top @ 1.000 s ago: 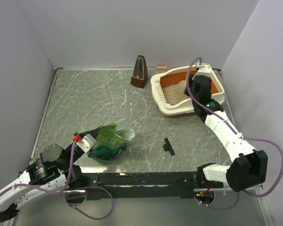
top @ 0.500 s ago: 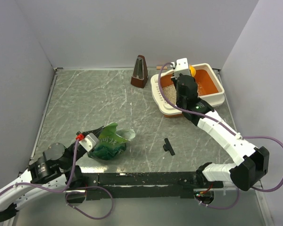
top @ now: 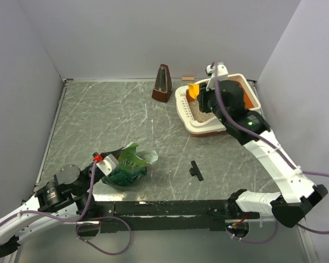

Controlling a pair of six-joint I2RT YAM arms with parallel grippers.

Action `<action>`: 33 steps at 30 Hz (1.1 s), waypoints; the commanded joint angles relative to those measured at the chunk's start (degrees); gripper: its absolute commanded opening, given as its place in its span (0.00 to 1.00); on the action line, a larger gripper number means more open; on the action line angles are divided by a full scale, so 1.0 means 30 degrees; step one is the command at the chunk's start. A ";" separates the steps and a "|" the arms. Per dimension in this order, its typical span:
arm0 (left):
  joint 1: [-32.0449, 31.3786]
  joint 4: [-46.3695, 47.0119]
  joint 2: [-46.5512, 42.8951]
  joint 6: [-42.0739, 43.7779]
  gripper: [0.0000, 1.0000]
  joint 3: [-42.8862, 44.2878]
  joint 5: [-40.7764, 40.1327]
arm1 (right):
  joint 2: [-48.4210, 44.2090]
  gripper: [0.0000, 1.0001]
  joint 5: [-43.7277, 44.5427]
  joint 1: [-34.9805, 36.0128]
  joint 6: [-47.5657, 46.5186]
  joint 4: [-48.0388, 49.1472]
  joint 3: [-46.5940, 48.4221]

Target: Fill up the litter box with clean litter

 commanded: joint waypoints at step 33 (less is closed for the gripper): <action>-0.0069 -0.0273 -0.0732 -0.0810 0.01 0.1018 -0.1324 | 0.1267 0.00 -1.6087 0.1242 0.9402 -0.8460 0.3678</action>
